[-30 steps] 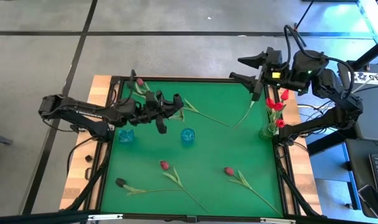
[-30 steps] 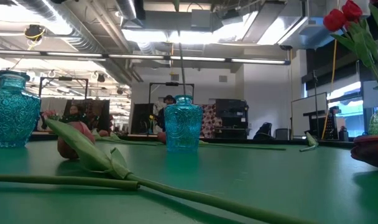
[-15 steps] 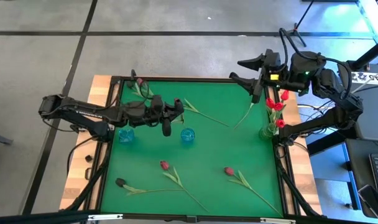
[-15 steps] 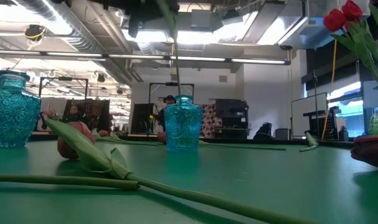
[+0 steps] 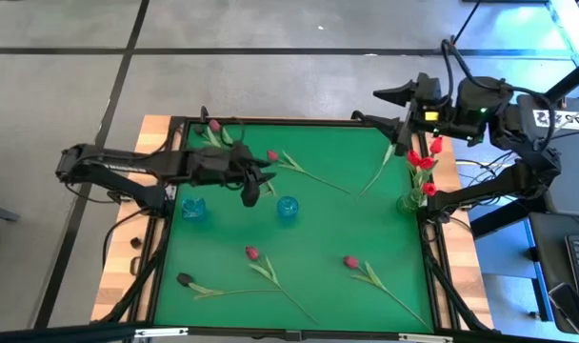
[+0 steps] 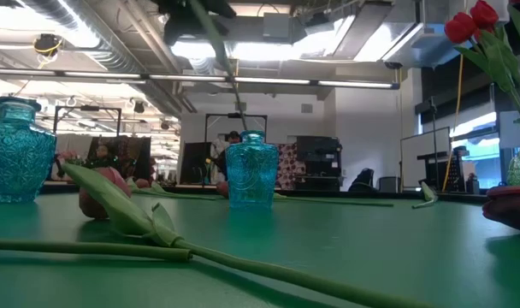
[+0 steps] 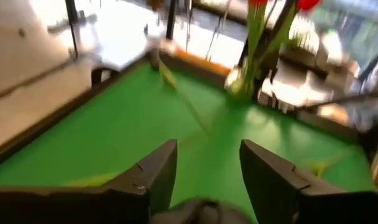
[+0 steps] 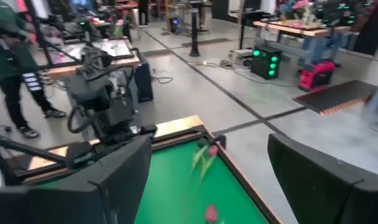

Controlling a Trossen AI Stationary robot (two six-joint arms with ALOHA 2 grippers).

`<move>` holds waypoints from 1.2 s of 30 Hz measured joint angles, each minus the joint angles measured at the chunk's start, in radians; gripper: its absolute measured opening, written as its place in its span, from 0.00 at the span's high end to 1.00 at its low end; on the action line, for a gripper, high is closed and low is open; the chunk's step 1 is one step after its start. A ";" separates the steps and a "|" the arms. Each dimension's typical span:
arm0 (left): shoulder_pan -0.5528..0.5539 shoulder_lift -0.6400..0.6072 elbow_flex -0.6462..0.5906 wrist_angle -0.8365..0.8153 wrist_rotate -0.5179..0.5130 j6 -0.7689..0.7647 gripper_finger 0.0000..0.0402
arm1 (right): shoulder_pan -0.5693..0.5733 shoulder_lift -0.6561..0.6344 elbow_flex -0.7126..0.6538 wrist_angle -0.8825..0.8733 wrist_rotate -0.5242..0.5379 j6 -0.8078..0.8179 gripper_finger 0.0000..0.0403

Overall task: Sort flowers into vase by color
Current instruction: Put the black flower into the right blue flower vase

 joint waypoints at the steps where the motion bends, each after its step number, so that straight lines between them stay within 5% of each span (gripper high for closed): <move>1: 0.006 0.002 0.021 -0.048 0.016 0.000 0.56 | 0.000 0.000 0.008 -0.012 0.010 0.002 0.20; 13: 0.116 0.002 0.230 -0.280 0.012 -0.112 0.50 | 0.000 -0.003 0.075 -0.125 0.104 0.046 0.20; 21: 0.398 -0.001 0.302 -0.522 -0.069 -0.376 0.50 | 0.000 0.002 0.077 -0.165 0.112 0.130 0.20; 27: 0.667 0.025 0.185 -0.645 -0.098 -0.553 0.50 | 0.000 0.003 0.077 -0.192 0.136 0.184 0.20; 36: 0.840 0.109 -0.081 -0.390 -0.093 -0.878 0.50 | -0.001 0.002 0.077 -0.190 0.167 0.191 0.20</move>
